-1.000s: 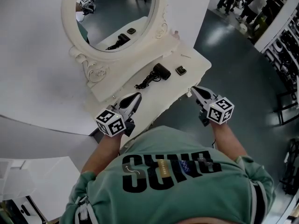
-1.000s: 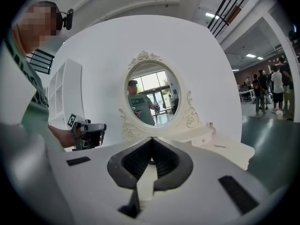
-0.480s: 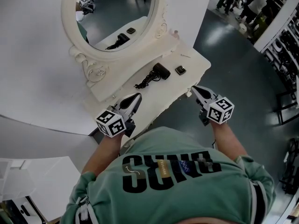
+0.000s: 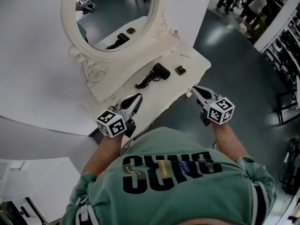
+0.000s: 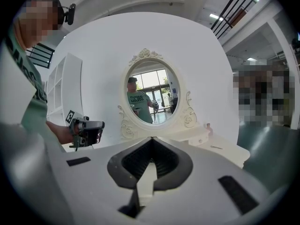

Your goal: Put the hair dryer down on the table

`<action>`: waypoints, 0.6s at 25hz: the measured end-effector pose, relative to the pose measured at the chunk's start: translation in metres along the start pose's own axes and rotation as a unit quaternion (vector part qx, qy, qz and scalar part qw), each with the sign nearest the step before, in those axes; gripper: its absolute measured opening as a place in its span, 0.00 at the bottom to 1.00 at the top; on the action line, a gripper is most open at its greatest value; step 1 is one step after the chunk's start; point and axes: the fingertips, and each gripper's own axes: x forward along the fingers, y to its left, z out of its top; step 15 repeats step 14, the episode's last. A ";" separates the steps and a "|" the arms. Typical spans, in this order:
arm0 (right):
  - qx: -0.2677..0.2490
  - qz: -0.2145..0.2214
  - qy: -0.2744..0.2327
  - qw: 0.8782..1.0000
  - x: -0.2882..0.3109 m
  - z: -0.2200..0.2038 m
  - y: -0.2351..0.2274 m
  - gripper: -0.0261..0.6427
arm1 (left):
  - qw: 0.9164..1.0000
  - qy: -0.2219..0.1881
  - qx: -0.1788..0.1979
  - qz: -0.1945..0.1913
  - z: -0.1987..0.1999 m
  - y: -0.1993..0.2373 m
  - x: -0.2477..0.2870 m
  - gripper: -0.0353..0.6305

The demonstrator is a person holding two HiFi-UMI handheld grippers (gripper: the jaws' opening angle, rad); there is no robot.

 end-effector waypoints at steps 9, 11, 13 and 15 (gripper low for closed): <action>-0.005 0.010 0.005 1.000 0.004 0.001 0.003 0.03 | 1.000 0.001 -0.001 0.002 0.000 0.000 -0.002 0.07; -0.005 0.012 0.006 1.000 0.004 0.001 0.004 0.03 | 1.000 0.001 -0.002 0.002 0.000 0.000 -0.003 0.07; -0.006 0.013 0.007 1.000 0.005 0.001 0.006 0.03 | 1.000 0.001 -0.002 0.004 0.001 0.001 -0.004 0.07; -0.006 0.014 0.007 1.000 0.005 0.001 0.006 0.03 | 1.000 0.000 -0.002 0.004 0.001 0.001 -0.005 0.07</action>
